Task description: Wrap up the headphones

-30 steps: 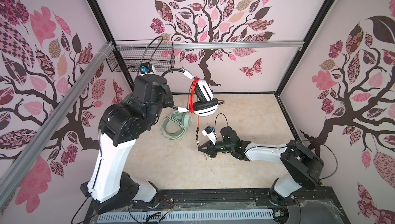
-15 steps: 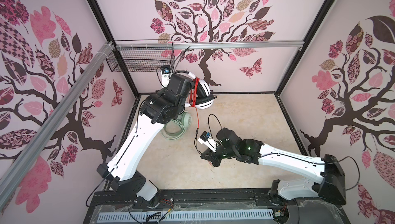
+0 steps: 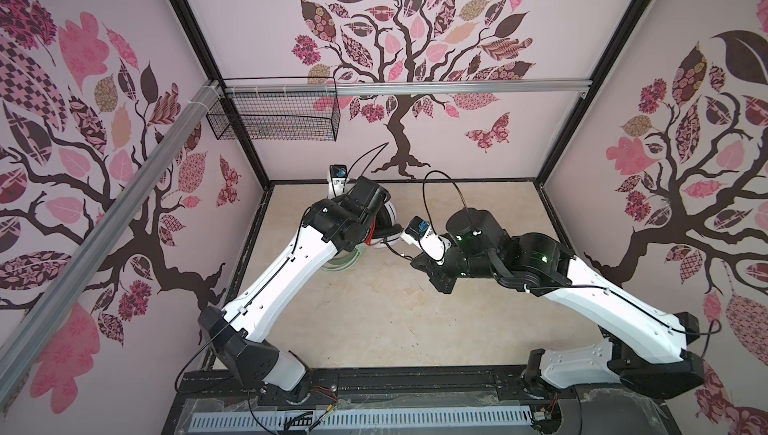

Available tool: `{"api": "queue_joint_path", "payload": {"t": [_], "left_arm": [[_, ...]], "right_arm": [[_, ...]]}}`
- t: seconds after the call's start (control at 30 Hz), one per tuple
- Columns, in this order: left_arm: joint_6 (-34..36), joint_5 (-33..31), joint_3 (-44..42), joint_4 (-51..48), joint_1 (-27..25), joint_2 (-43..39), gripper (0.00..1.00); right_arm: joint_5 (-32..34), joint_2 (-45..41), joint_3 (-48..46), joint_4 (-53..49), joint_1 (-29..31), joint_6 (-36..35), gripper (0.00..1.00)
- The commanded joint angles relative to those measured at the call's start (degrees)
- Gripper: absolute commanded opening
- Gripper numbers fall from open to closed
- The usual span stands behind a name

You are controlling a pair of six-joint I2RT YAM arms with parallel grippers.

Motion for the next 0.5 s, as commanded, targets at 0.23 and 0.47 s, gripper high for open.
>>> {"api": "queue_joint_path", "payload": {"t": [0.23,0.47], "left_arm": [[3.14,15.61,-13.21,1.73,-3.92,-11.17,0.00],[4.12,28.12,-14.39,0.93,-7.37,-18.28,0.00]], "right_arm": [[8.28,4.87,4.69,4.49,-7.42,-3.49,0.00],[0.35,7.55,-0.98,14.62,-15.14,-1.42,0.00]]}}
